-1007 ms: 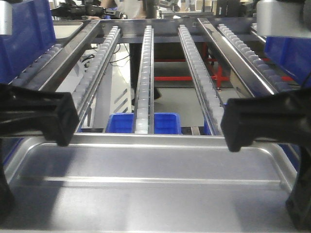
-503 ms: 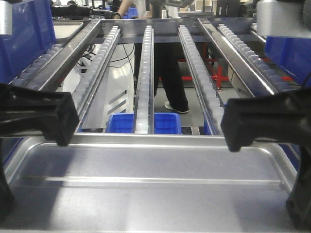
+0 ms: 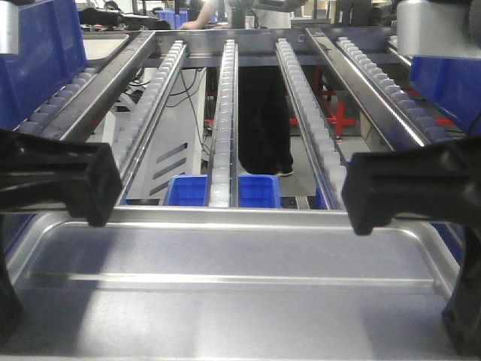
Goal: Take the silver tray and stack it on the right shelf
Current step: 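Hold the tray level with both grippers while the base backs away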
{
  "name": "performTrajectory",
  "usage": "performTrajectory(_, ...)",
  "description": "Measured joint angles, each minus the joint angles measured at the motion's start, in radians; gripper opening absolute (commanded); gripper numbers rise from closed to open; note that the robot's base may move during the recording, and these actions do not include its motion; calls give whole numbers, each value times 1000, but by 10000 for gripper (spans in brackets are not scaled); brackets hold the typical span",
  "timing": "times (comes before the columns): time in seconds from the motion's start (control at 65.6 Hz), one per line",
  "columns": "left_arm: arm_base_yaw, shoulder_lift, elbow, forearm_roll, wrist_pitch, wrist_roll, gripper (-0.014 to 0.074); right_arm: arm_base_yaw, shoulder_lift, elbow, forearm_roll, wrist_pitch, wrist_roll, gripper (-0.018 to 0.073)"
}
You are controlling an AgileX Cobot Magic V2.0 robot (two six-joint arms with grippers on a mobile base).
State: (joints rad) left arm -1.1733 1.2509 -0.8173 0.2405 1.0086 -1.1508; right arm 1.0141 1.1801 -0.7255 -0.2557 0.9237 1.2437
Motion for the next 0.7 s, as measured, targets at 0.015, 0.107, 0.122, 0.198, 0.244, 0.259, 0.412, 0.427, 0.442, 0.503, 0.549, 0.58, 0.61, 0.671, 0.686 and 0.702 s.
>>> performTrajectory(0.015, 0, 0, 0, 0, 0, 0, -100, 0, 0, 0, 0, 0, 0, 69)
performTrajectory(0.107, 0, 0, 0, 0, 0, 0, -100, 0, 0, 0, 0, 0, 0, 69)
performTrajectory(0.122, 0, 0, 0, 0, 0, 0, -100, 0, 0, 0, 0, 0, 0, 69)
performTrajectory(0.198, 0, 0, 0, 0, 0, 0, -100, 0, 0, 0, 0, 0, 0, 69)
performTrajectory(0.244, 0, 0, 0, 0, 0, 0, -100, 0, 0, 0, 0, 0, 0, 69)
performTrajectory(0.259, 0, 0, 0, 0, 0, 0, -100, 0, 0, 0, 0, 0, 0, 69)
performTrajectory(0.412, 0, 0, 0, 0, 0, 0, -100, 0, 0, 0, 0, 0, 0, 69)
performTrajectory(0.427, 0, 0, 0, 0, 0, 0, -100, 0, 0, 0, 0, 0, 0, 69)
performTrajectory(0.442, 0, 0, 0, 0, 0, 0, -100, 0, 0, 0, 0, 0, 0, 69)
performTrajectory(0.503, 0, 0, 0, 0, 2, 0, -100, 0, 0, 0, 0, 0, 0, 69)
performTrajectory(0.549, 0, 0, 0, 0, 2, 0, -100, 0, 0, 0, 0, 0, 0, 69)
performTrajectory(0.58, 0, 0, 0, 0, 2, 0, -100, 0, 0, 0, 0, 0, 0, 69)
performTrajectory(0.61, 0, 0, 0, 0, 2, 0, -100, 0, 0, 0, 0, 0, 0, 69)
performTrajectory(0.671, 0, 0, 0, 0, 2, 0, -100, 0, 0, 0, 0, 0, 0, 69)
performTrajectory(0.686, 0, 0, 0, 0, 2, 0, -100, 0, 0, 0, 0, 0, 0, 69)
performTrajectory(0.702, 0, 0, 0, 0, 2, 0, -100, 0, 0, 0, 0, 0, 0, 69)
